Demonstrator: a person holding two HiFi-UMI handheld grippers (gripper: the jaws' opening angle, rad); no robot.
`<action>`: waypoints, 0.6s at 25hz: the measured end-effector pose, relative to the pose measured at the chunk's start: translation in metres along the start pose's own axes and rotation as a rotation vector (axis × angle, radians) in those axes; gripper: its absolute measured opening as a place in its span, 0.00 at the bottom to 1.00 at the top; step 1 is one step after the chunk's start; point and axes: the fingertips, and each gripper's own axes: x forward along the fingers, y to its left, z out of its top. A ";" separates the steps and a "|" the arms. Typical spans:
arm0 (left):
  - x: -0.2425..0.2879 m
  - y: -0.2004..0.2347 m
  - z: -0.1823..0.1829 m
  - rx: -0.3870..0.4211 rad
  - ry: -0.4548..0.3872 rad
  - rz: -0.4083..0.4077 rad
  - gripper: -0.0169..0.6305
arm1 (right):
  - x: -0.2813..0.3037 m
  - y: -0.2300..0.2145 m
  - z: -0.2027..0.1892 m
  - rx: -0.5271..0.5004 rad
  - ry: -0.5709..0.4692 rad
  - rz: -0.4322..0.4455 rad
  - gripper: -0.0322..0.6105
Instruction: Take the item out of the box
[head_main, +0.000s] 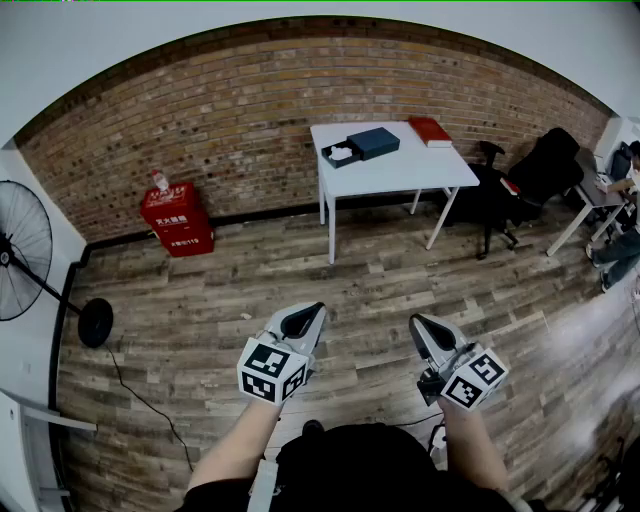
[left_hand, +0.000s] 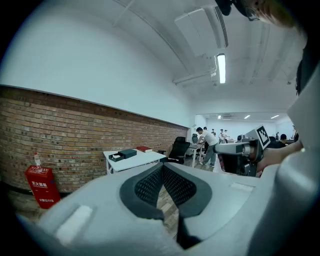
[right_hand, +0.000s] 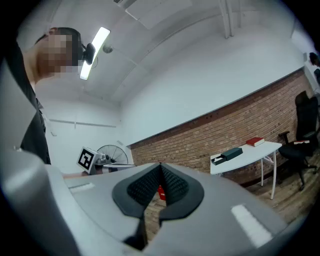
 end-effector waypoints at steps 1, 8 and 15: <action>-0.005 0.002 0.003 0.002 -0.006 -0.002 0.04 | -0.001 0.005 -0.002 0.000 0.006 -0.001 0.05; -0.021 0.020 0.012 -0.029 -0.057 0.041 0.04 | -0.003 0.014 -0.008 -0.013 0.032 -0.023 0.05; -0.027 0.041 0.015 -0.041 -0.068 0.095 0.04 | -0.009 0.003 -0.019 -0.040 0.075 -0.054 0.05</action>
